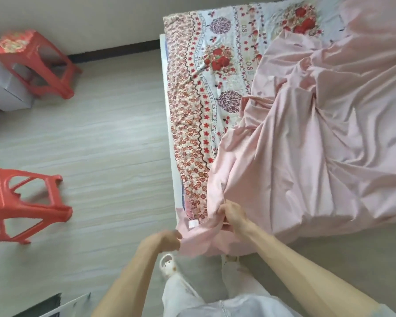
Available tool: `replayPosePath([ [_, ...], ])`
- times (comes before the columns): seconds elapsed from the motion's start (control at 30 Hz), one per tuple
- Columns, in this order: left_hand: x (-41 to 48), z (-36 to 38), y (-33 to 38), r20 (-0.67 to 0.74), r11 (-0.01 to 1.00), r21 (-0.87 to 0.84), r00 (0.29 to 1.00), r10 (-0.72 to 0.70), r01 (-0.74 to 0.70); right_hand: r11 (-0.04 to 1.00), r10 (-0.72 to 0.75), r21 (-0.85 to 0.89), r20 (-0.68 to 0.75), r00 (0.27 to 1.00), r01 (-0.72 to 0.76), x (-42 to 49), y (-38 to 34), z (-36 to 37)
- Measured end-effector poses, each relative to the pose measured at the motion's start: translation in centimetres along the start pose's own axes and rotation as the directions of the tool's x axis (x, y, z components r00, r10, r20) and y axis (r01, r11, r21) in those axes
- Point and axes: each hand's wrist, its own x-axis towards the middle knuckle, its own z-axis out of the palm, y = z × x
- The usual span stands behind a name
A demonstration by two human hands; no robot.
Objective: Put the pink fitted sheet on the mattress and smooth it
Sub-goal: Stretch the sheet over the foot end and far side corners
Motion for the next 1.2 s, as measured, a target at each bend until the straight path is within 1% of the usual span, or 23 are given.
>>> replayPosePath([
  [0.03, 0.7, -1.8, 0.4, -0.087, 0.997, -0.022, 0.994, 0.070, -0.072, 0.998, -0.036, -0.056, -0.031, 0.999, 0.034, 0.0, -0.1, 0.4],
  [0.07, 1.0, -3.4, 0.9, -0.182, 0.982, -0.096, 0.973, 0.144, -0.163, 0.992, -0.077, -0.105, -0.050, 0.996, 0.072, -0.1, -0.2, 0.8],
  [0.1, 0.8, -5.0, 1.9, -0.237, 0.952, -0.189, 0.952, 0.193, -0.240, 0.984, -0.107, -0.148, -0.056, 0.993, 0.097, -0.4, -0.2, 1.3],
  [0.13, 0.6, -6.6, 3.0, -0.224, 0.919, -0.274, 0.948, 0.225, -0.283, 0.982, -0.133, -0.145, -0.061, 0.989, 0.123, -0.6, 0.0, 2.2],
  [0.17, 0.3, -7.7, 4.1, -0.155, 0.885, -0.365, 0.956, 0.250, -0.291, 0.980, -0.148, -0.145, -0.047, 0.988, 0.140, -0.8, 0.2, 3.0],
  [0.2, -0.1, -8.5, 5.1, -0.061, 0.861, -0.435, 0.963, 0.264, -0.264, 0.972, -0.167, -0.175, -0.027, 0.986, 0.159, -0.9, 0.3, 3.9],
  [0.23, -0.3, -9.0, 5.8, 0.023, 0.858, -0.457, 0.961, 0.276, -0.236, 0.946, -0.199, -0.265, -0.025, 0.980, 0.186, -1.0, 0.6, 4.6],
  [0.27, 0.0, -9.3, 6.2, 0.078, 0.873, -0.427, 0.952, 0.297, -0.237, 0.926, -0.221, -0.325, -0.061, 0.973, 0.189, -1.2, 0.8, 5.5],
  [0.3, 0.5, -9.4, 6.4, 0.093, 0.877, -0.405, 0.942, 0.322, -0.260, 0.917, -0.244, -0.351, -0.119, 0.962, 0.189, -1.1, 1.0, 6.2],
  [0.37, 1.6, -9.5, 6.2, 0.071, 0.855, -0.421, 0.929, 0.363, -0.302, 0.921, -0.250, -0.361, -0.258, 0.933, 0.147, -1.3, 1.1, 7.4],
  [0.43, 2.0, -10.0, 5.7, 0.013, 0.801, -0.501, 0.922, 0.387, -0.329, 0.927, -0.210, -0.372, -0.385, 0.899, 0.057, -1.6, 1.5, 8.3],
  [0.47, 2.0, -10.2, 5.2, 0.006, 0.776, -0.534, 0.917, 0.399, -0.335, 0.933, -0.179, -0.360, -0.445, 0.878, 0.007, -2.0, 2.0, 9.3],
  [0.53, 1.6, -10.7, 4.2, -0.015, 0.705, -0.634, 0.917, 0.399, -0.317, 0.933, -0.147, -0.356, -0.506, 0.850, -0.050, -2.8, 2.7, 10.7],
  [0.63, -0.1, -11.3, 3.4, 0.001, 0.595, -0.751, 0.900, 0.436, -0.287, 0.918, -0.138, -0.376, -0.602, 0.786, -0.127, -4.6, 4.1, 12.6],
  [0.7, -0.7, -11.8, 3.0, -0.016, 0.508, -0.816, 0.890, 0.456, -0.275, 0.932, -0.104, -0.324, -0.672, 0.733, -0.165, -5.0, 5.9, 13.6],
  [0.77, -1.0, -12.6, 3.1, -0.061, 0.433, -0.859, 0.894, 0.444, -0.273, 0.952, -0.068, -0.248, -0.744, 0.664, -0.180, -5.2, 8.0, 14.2],
  [0.83, -0.8, -13.4, 2.8, -0.091, 0.432, -0.854, 0.901, 0.423, -0.289, 0.946, -0.029, -0.227, -0.771, 0.636, -0.232, -5.2, 9.8, 14.4],
  [0.9, -1.1, -13.5, 2.1, -0.097, 0.470, -0.830, 0.908, 0.409, -0.300, 0.938, 0.019, -0.195, -0.798, 0.603, -0.288, -5.9, 11.1, 14.9],
  [1.0, -0.5, -13.9, 0.1, -0.109, 0.530, -0.785, 0.914, 0.391, -0.321, 0.928, -0.001, -0.205, -0.837, 0.547, -0.311, -6.6, 12.4, 16.4],
  [1.07, 0.3, -14.6, -1.7, -0.133, 0.536, -0.773, 0.913, 0.385, -0.339, 0.925, -0.029, -0.211, -0.869, 0.494, -0.317, -6.7, 13.1, 17.5],
  [1.1, 0.8, -14.9, -2.5, -0.146, 0.541, -0.767, 0.914, 0.377, -0.346, 0.932, -0.036, -0.198, -0.884, 0.466, -0.304, -7.0, 13.2, 18.2],
  [1.17, 1.5, -16.2, -4.6, -0.167, 0.564, -0.741, 0.913, 0.372, -0.365, 0.961, -0.041, -0.156, -0.899, 0.437, -0.230, -7.7, 13.5, 20.3],
  [1.2, 1.9, -16.7, -5.3, -0.184, 0.567, -0.735, 0.914, 0.362, -0.372, 0.968, -0.046, -0.153, -0.890, 0.453, -0.201, -8.0, 13.8, 21.1],
])
